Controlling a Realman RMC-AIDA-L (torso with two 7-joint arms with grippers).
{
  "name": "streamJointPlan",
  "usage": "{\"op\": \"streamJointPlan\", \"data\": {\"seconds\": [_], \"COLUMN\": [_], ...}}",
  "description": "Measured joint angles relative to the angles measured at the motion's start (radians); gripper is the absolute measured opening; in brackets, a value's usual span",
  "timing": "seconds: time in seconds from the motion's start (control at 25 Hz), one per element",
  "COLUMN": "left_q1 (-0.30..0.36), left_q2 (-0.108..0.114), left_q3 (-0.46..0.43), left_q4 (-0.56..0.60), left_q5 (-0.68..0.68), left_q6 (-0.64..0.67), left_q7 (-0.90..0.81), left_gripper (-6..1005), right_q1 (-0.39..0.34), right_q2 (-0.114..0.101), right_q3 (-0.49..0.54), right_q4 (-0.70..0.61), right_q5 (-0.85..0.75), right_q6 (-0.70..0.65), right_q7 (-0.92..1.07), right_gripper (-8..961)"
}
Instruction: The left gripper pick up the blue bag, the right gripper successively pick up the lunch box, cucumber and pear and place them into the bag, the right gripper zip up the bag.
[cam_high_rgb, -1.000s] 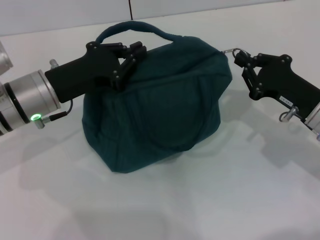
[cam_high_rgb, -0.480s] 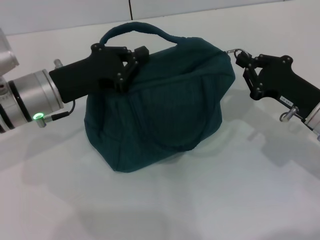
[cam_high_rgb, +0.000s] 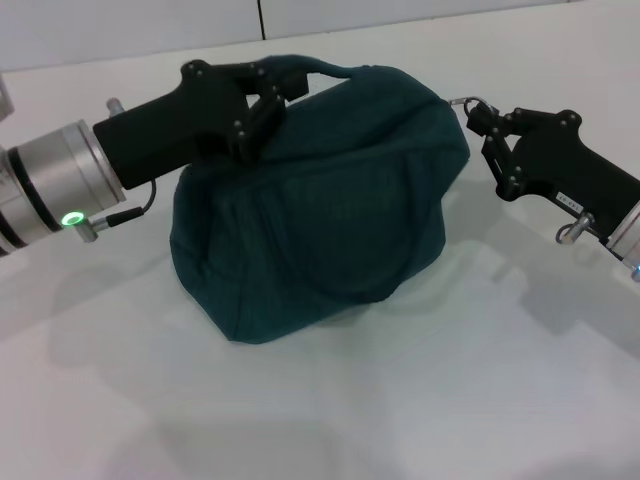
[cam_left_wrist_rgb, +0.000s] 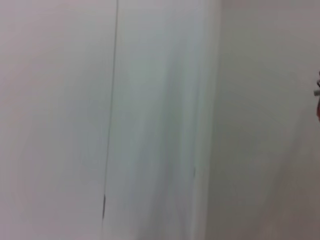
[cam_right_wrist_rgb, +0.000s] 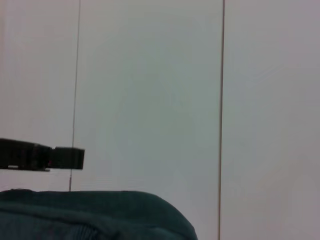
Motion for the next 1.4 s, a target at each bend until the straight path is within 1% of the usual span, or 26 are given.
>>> {"op": "streamJointPlan", "data": {"seconds": [0.28, 0.36, 0.44, 0.48, 0.56, 0.72, 0.88, 1.08, 1.4], "left_q1": [-0.026, -0.051, -0.051, -0.066, -0.127, -0.196, -0.232, -0.255, -0.259], "left_q2": [0.000, 0.001, 0.001, 0.001, 0.002, 0.002, 0.001, 0.002, 0.001], "left_q3": [0.000, 0.001, 0.001, 0.002, 0.002, 0.002, 0.002, 0.002, 0.002], "left_q4": [0.004, 0.011, 0.011, 0.011, 0.002, -0.022, -0.050, -0.061, -0.064], "left_q5": [-0.021, 0.003, 0.003, 0.024, 0.106, 0.193, 0.216, 0.241, 0.301], "left_q6": [0.042, 0.042, 0.042, 0.039, 0.013, -0.062, -0.095, -0.134, -0.208], "left_q7": [-0.016, -0.059, -0.059, -0.082, -0.162, -0.285, -0.359, -0.384, -0.401], "left_gripper": [90, 113, 136, 148, 227, 386, 544, 689, 669], "right_q1": [0.001, 0.001, 0.002, 0.002, 0.004, 0.006, 0.006, 0.006, 0.006], "right_q2": [0.001, 0.001, 0.002, 0.002, 0.002, 0.002, 0.002, 0.002, 0.002], "right_q3": [-0.006, -0.011, -0.013, -0.013, -0.013, -0.013, -0.013, -0.012, -0.007], "right_q4": [-0.002, -0.003, -0.004, -0.004, -0.004, -0.004, 0.000, 0.004, 0.006], "right_q5": [0.000, 0.000, 0.000, 0.000, 0.000, 0.000, 0.000, 0.000, 0.000], "right_q6": [-0.008, -0.011, -0.011, -0.012, -0.016, -0.021, -0.022, -0.022, -0.016], "right_q7": [0.000, 0.000, 0.000, 0.000, 0.000, 0.000, 0.000, 0.000, 0.000], "right_gripper": [12, 12, 12, 12, 12, 12, 12, 12, 12]}}
